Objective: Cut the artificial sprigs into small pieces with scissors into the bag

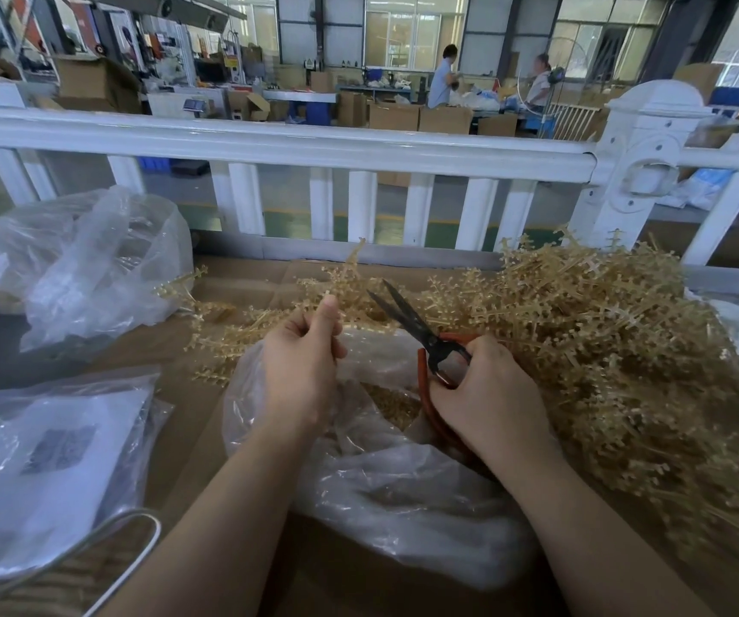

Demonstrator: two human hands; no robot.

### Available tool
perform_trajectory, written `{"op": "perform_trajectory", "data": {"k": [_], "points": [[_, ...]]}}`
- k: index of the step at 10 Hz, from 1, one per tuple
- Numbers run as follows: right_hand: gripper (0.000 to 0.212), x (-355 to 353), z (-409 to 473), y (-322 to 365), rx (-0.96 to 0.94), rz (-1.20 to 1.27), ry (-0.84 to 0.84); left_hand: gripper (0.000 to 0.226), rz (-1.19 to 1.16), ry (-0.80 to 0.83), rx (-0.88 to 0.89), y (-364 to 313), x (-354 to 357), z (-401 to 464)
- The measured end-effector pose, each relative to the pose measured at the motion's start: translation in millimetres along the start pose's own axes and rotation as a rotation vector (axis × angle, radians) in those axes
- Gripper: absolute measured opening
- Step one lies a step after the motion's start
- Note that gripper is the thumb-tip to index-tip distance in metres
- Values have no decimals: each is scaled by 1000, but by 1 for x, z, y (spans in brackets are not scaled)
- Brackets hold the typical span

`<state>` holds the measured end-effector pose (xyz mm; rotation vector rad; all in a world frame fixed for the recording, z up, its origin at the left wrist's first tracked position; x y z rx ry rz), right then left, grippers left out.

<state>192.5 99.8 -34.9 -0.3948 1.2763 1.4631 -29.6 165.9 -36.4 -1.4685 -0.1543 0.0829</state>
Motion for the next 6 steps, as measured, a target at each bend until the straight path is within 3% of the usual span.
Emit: {"op": "perform_trajectory", "data": {"k": [2,4,5,6], "points": [[53,1,-1,-1,-39,-110,82,44,54,14,285,-38,8,-16],[55,-5,-6,3,-49,-176,105,52,337,217,441,-50,38,-41],[54,-13,-10,11,-80,-298,139,47,618,312,497,-65,49,-57],[45,-31,-26,16,-104,-347,144,43,758,450,668,-76,46,-108]]}}
Point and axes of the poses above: each hand's wrist, its own z-axis towards the middle knuckle, its own x-axis out of the palm, y = z × x, the point moved 9 cm from there along z, towards the middle knuckle, and after that the axes turned 3 degrees about z, right-handed, at the moved point
